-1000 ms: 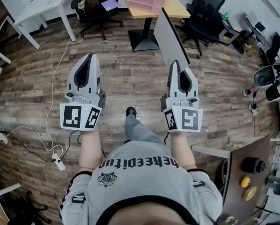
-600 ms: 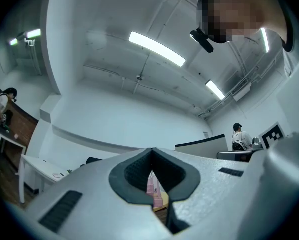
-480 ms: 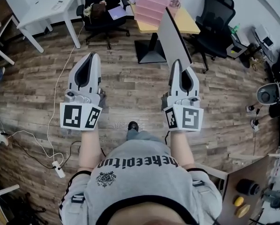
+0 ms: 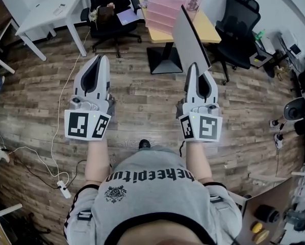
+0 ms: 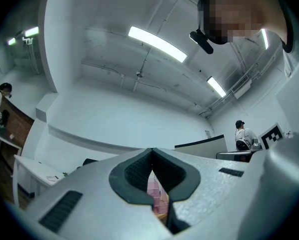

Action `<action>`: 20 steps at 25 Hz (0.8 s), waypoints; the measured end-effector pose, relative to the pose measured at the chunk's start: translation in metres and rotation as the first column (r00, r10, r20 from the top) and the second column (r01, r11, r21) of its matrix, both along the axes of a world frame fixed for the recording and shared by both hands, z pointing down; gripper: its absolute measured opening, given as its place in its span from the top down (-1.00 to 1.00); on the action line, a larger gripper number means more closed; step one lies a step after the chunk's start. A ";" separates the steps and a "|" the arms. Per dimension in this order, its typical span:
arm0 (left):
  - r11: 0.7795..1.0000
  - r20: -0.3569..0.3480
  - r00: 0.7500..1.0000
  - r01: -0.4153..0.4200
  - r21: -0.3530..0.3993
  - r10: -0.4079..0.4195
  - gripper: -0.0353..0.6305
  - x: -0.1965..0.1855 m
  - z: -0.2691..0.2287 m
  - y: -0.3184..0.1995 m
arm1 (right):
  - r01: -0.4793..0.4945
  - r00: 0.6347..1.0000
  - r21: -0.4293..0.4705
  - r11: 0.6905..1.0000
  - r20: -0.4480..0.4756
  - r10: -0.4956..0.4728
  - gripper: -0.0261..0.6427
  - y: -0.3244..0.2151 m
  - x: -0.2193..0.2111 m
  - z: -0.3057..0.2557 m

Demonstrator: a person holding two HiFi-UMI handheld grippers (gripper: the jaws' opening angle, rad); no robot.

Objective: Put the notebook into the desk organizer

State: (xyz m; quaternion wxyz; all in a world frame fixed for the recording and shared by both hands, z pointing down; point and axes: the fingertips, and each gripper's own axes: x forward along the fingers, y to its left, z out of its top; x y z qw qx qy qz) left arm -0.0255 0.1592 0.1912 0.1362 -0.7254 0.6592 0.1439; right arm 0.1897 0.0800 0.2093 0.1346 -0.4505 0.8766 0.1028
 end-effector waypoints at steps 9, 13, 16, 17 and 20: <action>0.999 -0.014 1.000 -0.013 -0.032 0.013 0.88 0.002 0.011 -0.034 | 0.007 1.000 -0.031 1.000 -0.015 -0.008 0.89 -0.032 -0.002 0.012; 0.999 -0.014 1.000 -0.023 -0.039 0.022 0.88 -0.005 0.014 -0.050 | -0.003 1.000 -0.039 0.999 -0.014 0.002 0.89 -0.046 -0.008 0.016; 0.999 -0.010 0.999 -0.037 -0.035 0.037 0.88 -0.007 0.014 -0.064 | -0.014 1.000 -0.035 0.999 -0.012 0.014 0.89 -0.058 -0.010 0.017; 0.999 -0.009 0.999 -0.041 -0.033 0.041 0.88 -0.008 0.014 -0.070 | -0.019 1.000 -0.033 0.999 -0.011 0.019 0.89 -0.062 -0.011 0.016; 0.998 -0.009 0.999 -0.052 -0.029 0.052 0.88 -0.014 0.013 -0.089 | -0.033 0.999 -0.029 0.999 -0.010 0.033 0.89 -0.079 -0.015 0.015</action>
